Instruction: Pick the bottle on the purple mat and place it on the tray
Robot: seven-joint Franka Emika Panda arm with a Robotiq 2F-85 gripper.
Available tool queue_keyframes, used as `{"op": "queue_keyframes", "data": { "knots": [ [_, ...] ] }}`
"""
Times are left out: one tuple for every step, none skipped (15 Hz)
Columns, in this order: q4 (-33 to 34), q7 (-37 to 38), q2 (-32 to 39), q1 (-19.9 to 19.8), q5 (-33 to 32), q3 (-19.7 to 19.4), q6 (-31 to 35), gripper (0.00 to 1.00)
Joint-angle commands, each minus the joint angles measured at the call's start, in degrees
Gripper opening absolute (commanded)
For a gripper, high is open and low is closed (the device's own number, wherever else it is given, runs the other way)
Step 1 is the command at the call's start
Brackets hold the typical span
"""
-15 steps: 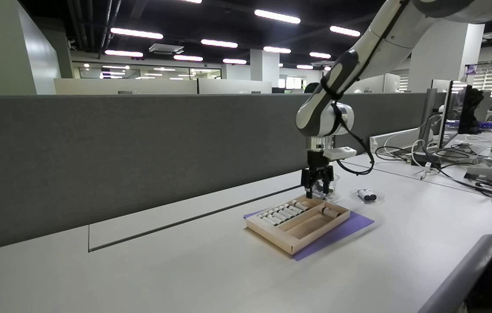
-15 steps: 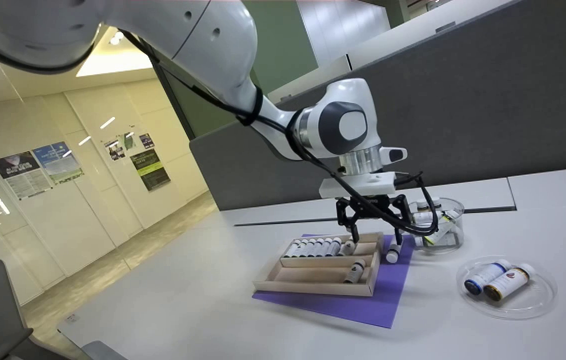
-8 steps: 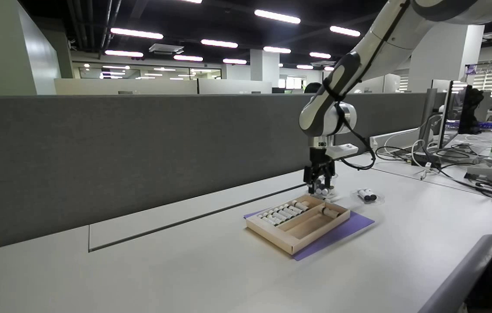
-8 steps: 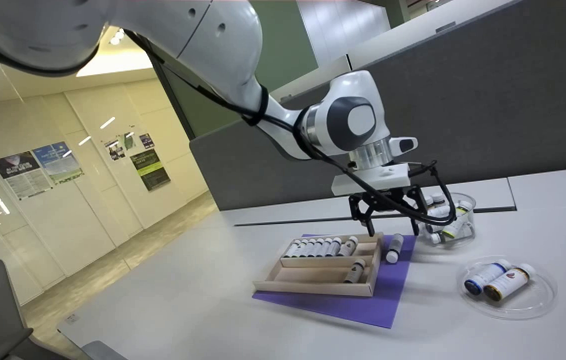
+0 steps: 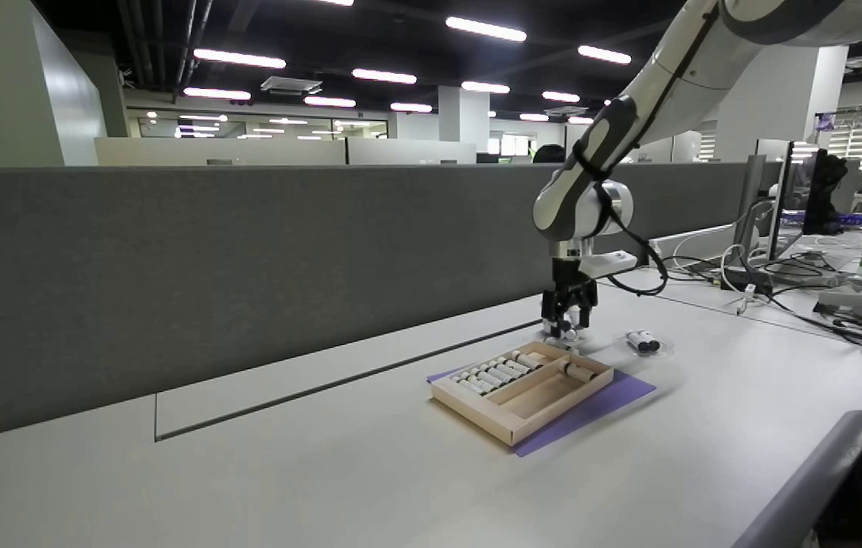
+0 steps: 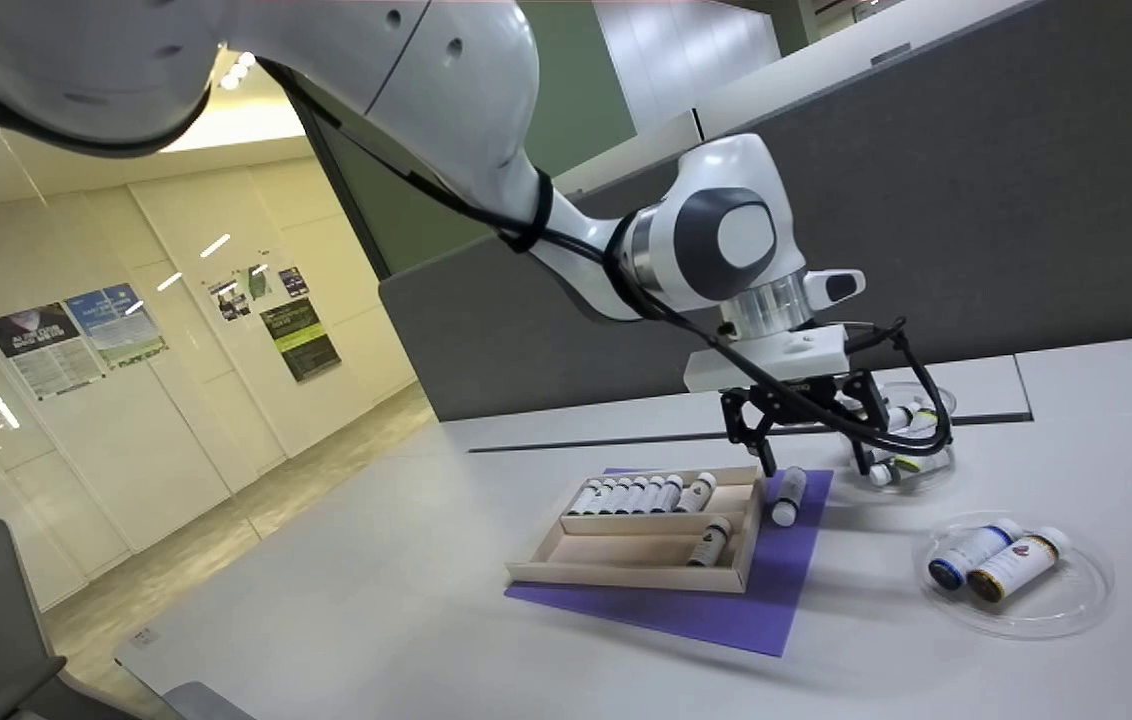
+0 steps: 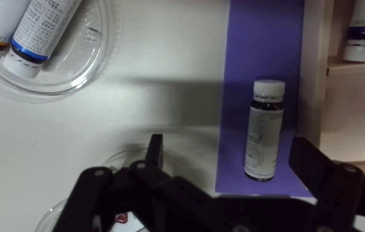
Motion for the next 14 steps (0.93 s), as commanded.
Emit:
{"op": "queue_keyframes", "data": {
  "knots": [
    [1.5, 2.9, 1.1, 0.2, -1.6, -0.1, -0.9, 1.0],
    [1.4, 3.0, 1.3, 0.3, -1.6, -0.1, -0.9, 1.0],
    [1.4, 3.2, 1.5, 0.5, -1.8, -0.2, -0.9, 1.0],
    [1.3, 3.3, 1.7, 0.7, -2.1, -0.2, -0.9, 1.0],
    [1.3, 3.4, 1.8, 0.8, -2.4, -0.3, -0.9, 1.0],
    [1.4, 3.6, 2.0, 0.9, -2.6, -0.3, -0.9, 1.0],
    [1.5, 3.7, 2.2, 1.0, -2.7, -0.3, -1.0, 1.0],
    [1.5, 3.8, 2.4, 1.1, -2.9, -0.4, -1.1, 1.0],
    [1.5, 3.8, 2.6, 1.2, -3.1, -0.4, -1.2, 0.75],
    [1.5, 3.9, 2.7, 1.3, -3.3, -0.4, -1.3, 0.74],
    [1.5, 4.0, 2.7, 1.3, -3.5, -0.4, -1.3, 0.68],
    [1.5, 4.0, 2.8, 1.3, -3.7, -0.4, -1.3, 0.58],
    [1.5, 4.1, 2.8, 1.3, -3.7, -0.4, -1.3, 0.51],
    [1.6, 4.1, 2.8, 1.3, -3.6, -0.4, -1.4, 0.44]
  ]
}}
